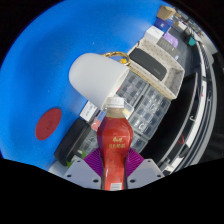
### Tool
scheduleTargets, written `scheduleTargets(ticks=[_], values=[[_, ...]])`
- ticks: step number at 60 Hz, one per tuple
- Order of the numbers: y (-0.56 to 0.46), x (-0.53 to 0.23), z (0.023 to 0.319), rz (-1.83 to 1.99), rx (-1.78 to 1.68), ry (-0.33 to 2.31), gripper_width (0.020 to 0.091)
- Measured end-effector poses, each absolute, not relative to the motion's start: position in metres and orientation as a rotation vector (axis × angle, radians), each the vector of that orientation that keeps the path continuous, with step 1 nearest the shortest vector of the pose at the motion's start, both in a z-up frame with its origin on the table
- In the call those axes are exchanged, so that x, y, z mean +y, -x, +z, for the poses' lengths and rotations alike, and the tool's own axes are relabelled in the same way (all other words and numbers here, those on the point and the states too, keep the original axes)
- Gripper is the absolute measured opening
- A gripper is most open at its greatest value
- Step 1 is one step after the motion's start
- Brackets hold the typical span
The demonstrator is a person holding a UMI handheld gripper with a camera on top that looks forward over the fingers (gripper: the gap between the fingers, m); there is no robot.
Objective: Pour water
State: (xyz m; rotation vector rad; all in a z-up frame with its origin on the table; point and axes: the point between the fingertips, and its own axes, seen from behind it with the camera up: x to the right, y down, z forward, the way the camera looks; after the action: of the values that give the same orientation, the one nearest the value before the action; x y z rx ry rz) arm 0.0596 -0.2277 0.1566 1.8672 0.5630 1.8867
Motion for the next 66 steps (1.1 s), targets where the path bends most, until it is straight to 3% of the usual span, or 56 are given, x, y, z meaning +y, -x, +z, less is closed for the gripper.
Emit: scheduleTargets(ticks=[14,22,31,38,45,50,51,57,66], values=[[-0.058,-0.225,0.159,1.916,0.563,-1.845,0.0255],[-0.055,-0.232,0.164,2.053,0.356,-1.998,0.0257],[-0.043,-0.239,0.172,2.291,-0.324,-2.376,0.0257],[-0.04,-0.232,0.18,2.41,-1.064,-2.619,0.0258],[-0.044,-0.247,0.182,2.318,-1.715,-2.727,0.027],[-0.048,-0.25,0.172,2.22,-2.054,-2.75,0.0269],[-0.043,-0.233,0.161,2.265,-2.147,-2.657,0.0269],[-0.055,-0.24,0.145,2.125,-2.357,-2.724,0.0269],[-0.059,-0.239,0.105,2.065,-2.352,-2.718,0.0275]])
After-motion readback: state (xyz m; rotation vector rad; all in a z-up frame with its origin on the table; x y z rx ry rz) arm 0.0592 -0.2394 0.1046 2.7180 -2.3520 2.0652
